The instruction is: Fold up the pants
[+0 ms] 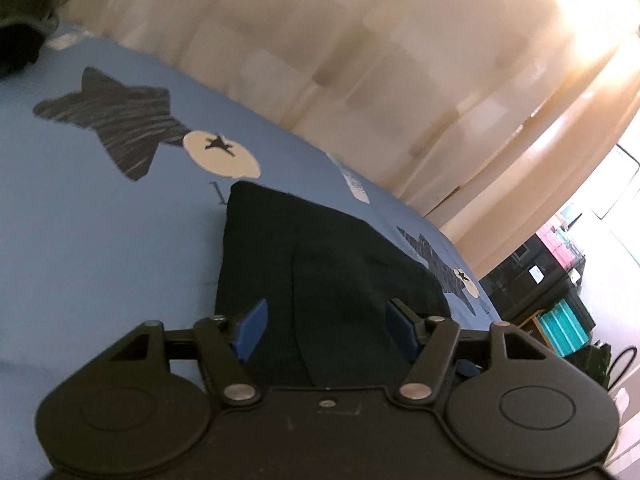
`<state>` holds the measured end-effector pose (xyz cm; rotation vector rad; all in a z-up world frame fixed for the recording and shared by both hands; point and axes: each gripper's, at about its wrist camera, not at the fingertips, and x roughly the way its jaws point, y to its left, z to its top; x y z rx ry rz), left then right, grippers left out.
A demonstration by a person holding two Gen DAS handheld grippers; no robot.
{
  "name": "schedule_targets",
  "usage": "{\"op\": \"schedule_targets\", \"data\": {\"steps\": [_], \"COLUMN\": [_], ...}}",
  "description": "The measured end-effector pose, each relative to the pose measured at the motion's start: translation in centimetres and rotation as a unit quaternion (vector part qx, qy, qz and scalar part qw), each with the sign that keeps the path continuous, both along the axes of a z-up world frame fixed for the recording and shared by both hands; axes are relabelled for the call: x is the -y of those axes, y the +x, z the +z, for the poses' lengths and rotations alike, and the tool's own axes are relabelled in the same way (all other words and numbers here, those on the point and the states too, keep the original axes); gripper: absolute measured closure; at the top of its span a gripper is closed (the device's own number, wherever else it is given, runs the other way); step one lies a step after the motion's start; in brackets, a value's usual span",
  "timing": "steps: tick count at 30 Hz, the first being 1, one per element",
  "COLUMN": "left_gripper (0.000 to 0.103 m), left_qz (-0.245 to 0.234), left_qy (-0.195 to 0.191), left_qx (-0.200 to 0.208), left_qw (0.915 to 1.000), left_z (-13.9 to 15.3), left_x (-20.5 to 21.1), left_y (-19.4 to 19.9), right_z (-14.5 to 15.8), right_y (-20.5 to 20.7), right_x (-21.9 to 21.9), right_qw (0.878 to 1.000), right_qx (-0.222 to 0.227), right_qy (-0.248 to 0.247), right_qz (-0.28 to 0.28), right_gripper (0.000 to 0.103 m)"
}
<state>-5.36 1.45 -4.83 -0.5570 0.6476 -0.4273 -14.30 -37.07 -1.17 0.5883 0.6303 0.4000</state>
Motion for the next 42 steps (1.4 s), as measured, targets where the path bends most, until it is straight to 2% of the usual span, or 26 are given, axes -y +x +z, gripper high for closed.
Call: {"op": "schedule_targets", "data": {"steps": [5, 9, 10, 11, 12, 14, 15, 17, 20, 23, 26, 28, 29, 30, 32, 34, 36, 38, 42], "left_gripper": [0.0, 0.0, 0.0, 0.0, 0.0, 0.0, 0.0, 0.0, 0.0, 0.0, 0.0, 0.0, 0.0, 0.0, 0.0, 0.0, 0.0, 0.0, 0.0], "left_qz": [0.001, 0.004, 0.006, 0.008, 0.009, 0.012, 0.013, 0.012, 0.011, 0.006, -0.006, -0.015, -0.019, -0.024, -0.037, -0.058, -0.093, -0.125, -0.161], "left_qy": [-0.007, -0.008, -0.008, -0.008, -0.008, -0.008, -0.007, -0.003, 0.004, -0.002, -0.001, 0.001, 0.004, 0.01, 0.026, 0.031, 0.033, 0.048, 0.094], "left_qx": [-0.006, -0.005, -0.006, -0.006, -0.007, -0.009, -0.01, -0.005, 0.024, 0.036, 0.022, 0.01, 0.011, 0.018, 0.046, 0.068, 0.075, 0.073, 0.052], "left_qw": [1.0, 0.9999, 0.9999, 0.9999, 0.9999, 0.9998, 0.9999, 0.9999, 0.9996, 0.9993, 0.9997, 0.9998, 0.9997, 0.9995, 0.9979, 0.9955, 0.9923, 0.9884, 0.9811], "left_z": [-0.5, -0.6, -0.6, -0.6, -0.7, -0.8, -0.7, -0.1, 1.2, 1.6, 0.8, 0.4, 0.5, 0.8, 2.0, 2.9, 3.2, 2.7, 0.5], "left_x": [0.1, -0.2, -0.3, -0.4, -0.5, -0.5, -0.5, -0.6, -0.6, -0.5, 0.3, 0.9, 1.2, 1.4, 2.0, 2.7, 3.9, 5.4, 7.5], "left_y": [0.1, 0.0, -0.1, -0.1, -0.1, -0.1, 0.0, 0.1, 0.0, -0.1, 0.4, 0.8, 0.8, 0.7, 0.4, 0.3, 0.4, 0.4, -0.2], "right_z": [0.0, 0.2, 0.4, 0.3, 0.1, -0.5, -0.4, 0.6, 4.1, 6.2, 4.5, 1.8, 0.8, 0.5, 1.6, 3.4, 4.7, 4.9, 3.3], "right_y": [1.2, 2.5, 2.3, 2.0, 1.7, 0.8, 0.4, 0.0, -1.1, -2.9, -4.0, -3.5, -3.2, -3.2, -4.2, -5.4, -5.6, -5.0, -3.0], "right_x": [-0.3, -1.9, -2.5, -2.5, -2.9, -2.9, -2.9, -2.6, -1.4, 0.1, 1.7, 2.2, 2.1, 2.1, 2.2, 2.4, 2.4, 1.7, -0.7], "right_qw": [0.999, 0.999, 0.999, 0.998, 0.998, 0.999, 0.999, 1.0, 0.996, 0.992, 0.995, 0.997, 0.995, 0.993, 0.989, 0.979, 0.977, 0.978, 0.973], "right_qx": [-0.007, 0.006, 0.008, 0.005, -0.003, -0.005, 0.002, 0.019, 0.083, 0.127, 0.088, 0.021, -0.014, -0.014, 0.022, 0.087, 0.121, 0.134, 0.135], "right_qy": [0.01, -0.026, -0.045, -0.055, -0.051, -0.014, -0.01, 0.003, 0.016, -0.005, -0.025, -0.044, -0.073, -0.09, -0.114, -0.132, -0.131, -0.135, -0.182], "right_qz": [-0.032, -0.028, -0.019, -0.003, 0.019, 0.038, 0.034, 0.019, -0.001, -0.018, -0.047, -0.063, -0.07, -0.075, -0.096, -0.126, -0.114, -0.088, -0.041], "right_gripper": [0.0, 0.0, 0.012, 0.057, 0.064, 0.067, 0.068, 0.069, 0.07, 0.07, 0.066, 0.052, 0.044, 0.04, 0.025, 0.025, 0.026, 0.027, 0.027]}}
